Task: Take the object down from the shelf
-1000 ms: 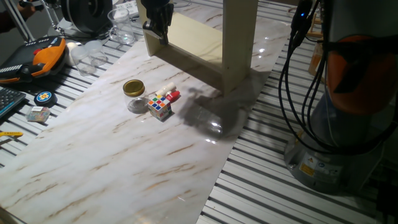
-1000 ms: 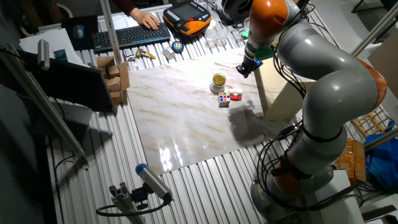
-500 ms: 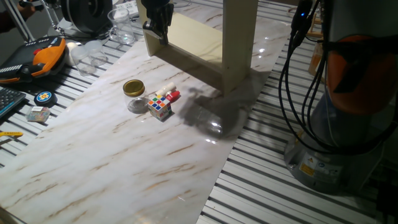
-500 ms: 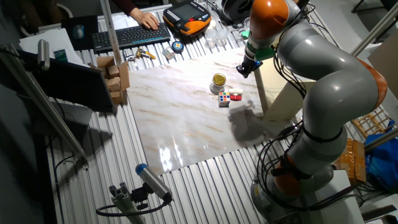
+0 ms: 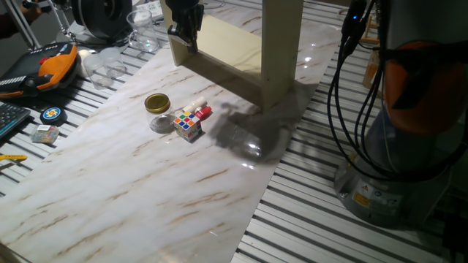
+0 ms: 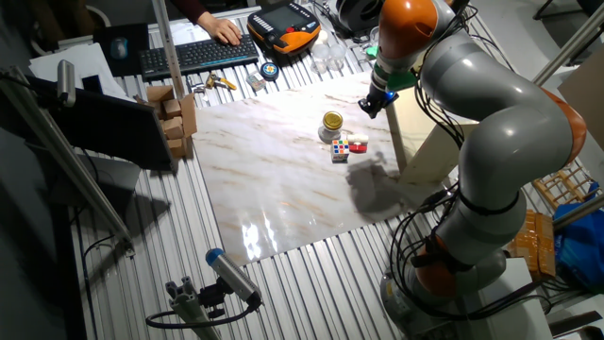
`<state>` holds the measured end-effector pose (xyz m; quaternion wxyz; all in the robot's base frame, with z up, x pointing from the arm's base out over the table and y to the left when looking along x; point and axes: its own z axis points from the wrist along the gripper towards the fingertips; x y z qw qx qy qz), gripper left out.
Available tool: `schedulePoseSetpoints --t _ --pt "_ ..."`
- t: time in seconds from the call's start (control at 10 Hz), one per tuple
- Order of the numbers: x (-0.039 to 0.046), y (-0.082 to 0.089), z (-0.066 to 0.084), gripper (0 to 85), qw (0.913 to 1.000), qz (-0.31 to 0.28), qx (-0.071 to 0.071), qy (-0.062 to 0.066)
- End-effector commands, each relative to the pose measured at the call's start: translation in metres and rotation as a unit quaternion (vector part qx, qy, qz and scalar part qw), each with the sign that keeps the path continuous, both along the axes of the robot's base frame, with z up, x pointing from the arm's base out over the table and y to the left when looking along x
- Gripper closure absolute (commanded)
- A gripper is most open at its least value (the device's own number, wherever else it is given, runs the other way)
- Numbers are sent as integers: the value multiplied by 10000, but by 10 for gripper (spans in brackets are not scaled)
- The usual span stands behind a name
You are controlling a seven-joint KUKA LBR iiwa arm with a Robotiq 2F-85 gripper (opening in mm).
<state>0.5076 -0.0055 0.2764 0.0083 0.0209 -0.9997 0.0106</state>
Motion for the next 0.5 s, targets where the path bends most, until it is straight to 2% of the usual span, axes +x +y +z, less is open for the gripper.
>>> schedulePoseSetpoints --t 0.0,0.4 --pt "-1 0 -1 850 10000 0 -8 1" --pt "0 -1 -3 850 10000 -23 -8 -7"
